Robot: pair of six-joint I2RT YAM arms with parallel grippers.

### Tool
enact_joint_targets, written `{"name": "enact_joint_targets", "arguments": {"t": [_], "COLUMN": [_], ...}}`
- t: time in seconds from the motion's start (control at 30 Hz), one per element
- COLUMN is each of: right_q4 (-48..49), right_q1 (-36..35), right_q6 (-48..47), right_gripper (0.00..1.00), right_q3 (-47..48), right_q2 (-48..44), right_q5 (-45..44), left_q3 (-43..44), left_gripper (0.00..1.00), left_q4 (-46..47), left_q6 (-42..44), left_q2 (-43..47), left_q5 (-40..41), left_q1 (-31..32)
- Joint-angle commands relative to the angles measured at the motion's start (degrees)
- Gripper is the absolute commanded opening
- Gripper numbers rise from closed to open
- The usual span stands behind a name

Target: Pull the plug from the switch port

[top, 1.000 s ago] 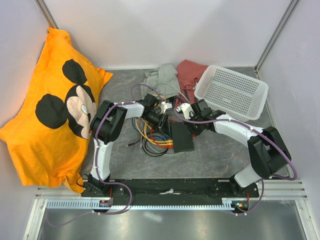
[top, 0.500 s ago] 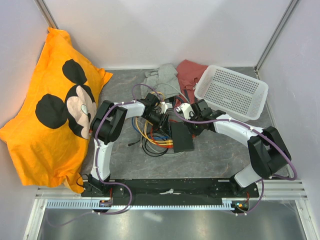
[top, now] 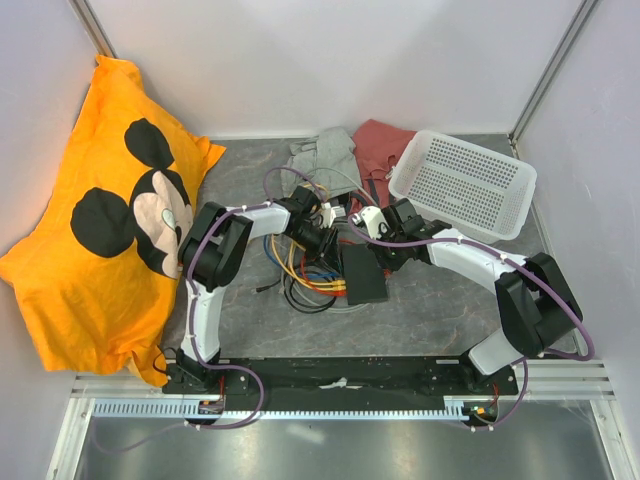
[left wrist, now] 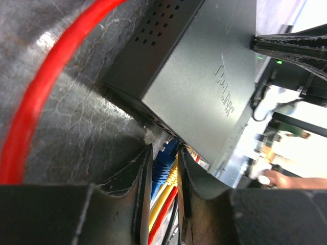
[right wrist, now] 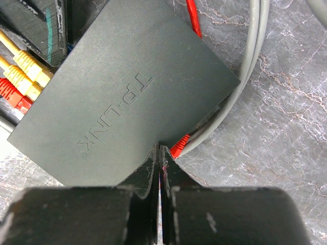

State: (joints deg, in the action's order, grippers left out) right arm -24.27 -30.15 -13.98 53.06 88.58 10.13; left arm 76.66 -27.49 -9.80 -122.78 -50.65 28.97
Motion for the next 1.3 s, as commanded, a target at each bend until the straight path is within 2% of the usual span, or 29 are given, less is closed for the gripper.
{"name": "enact_joint_targets", "arguments": {"t": [0.0,0.3,0.6,0.9,1.27], "right_q4": [-4.5,-4.5,-4.6,-4.9,-5.0], "right_q1": [0.3,0.3,0.3,0.3,0.3], "right_q6": [-1.2,-1.3,-1.5,-1.9,-2.4], "right_gripper": [0.00,0.00,0.00,0.00,0.00], "right_q3": [-1.6,-1.6,-1.6,-1.7,-2.1], "right_q2": [2.0,1.6,1.6,1.1,0.6], "right_q5": [-2.3,-2.6,-2.6,-3.0,-3.4], "left_q3": [-4.2,-3.5,-6.4,-7.8,-9.4], "left_gripper": [0.02,0.02,0.02,0.02,0.02], "left_q4": [-0.5,-1.4,0.1,-0.1,0.8], "left_q6": [2.3,2.6,5.0,5.1,5.1], "left_q2": [-1.0,-0.4,1.7,2.3,4.5], "left_q5": [24.1,24.5,23.8,28.0,26.5], "left_q1": [-0.1,-0.1,-0.2,-0.6,-2.6]}}
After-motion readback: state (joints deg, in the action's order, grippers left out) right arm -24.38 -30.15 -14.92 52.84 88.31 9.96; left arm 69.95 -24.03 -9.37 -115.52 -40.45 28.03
